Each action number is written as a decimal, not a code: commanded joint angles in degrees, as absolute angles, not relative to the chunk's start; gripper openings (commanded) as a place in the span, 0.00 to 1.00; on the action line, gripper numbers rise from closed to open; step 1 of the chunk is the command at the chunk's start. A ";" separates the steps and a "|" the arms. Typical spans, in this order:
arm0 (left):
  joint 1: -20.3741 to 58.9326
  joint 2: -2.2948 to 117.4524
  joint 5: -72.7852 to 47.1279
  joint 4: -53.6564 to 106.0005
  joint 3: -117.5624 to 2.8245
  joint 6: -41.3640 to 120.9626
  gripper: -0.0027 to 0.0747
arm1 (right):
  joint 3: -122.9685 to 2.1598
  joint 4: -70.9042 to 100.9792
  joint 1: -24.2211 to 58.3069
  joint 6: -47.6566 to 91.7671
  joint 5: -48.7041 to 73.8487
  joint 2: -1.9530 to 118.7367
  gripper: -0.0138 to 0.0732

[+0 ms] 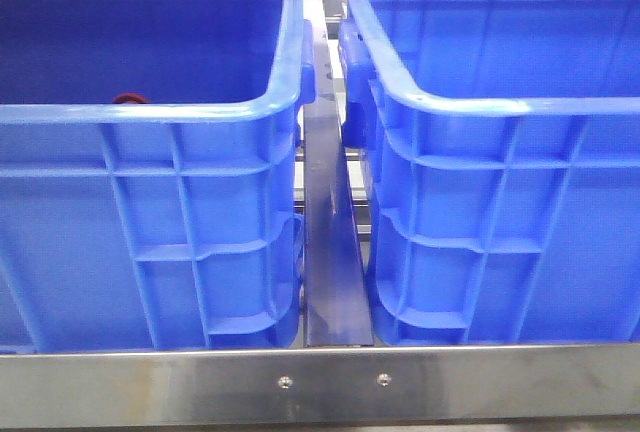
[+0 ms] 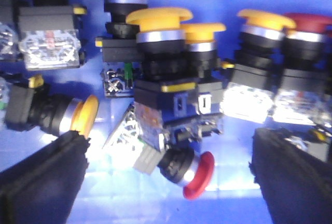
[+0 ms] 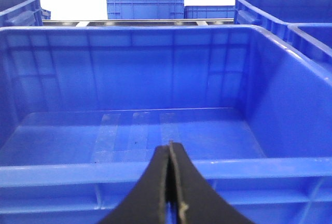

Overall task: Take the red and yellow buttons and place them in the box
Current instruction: 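Grasp the yellow-capped button with the left gripper and lift it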

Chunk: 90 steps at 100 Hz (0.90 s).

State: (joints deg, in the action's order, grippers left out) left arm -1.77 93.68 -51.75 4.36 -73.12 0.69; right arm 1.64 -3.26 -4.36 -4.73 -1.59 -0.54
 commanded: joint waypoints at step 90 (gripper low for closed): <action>-1.73 98.17 -50.68 4.48 -79.39 0.00 0.04 | 1.90 -4.04 -4.46 -4.46 -5.83 -1.74 0.05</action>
State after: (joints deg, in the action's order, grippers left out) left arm -1.77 100.69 -52.00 4.55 -77.95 0.59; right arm 1.64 -3.26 -4.36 -4.73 -1.59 -0.54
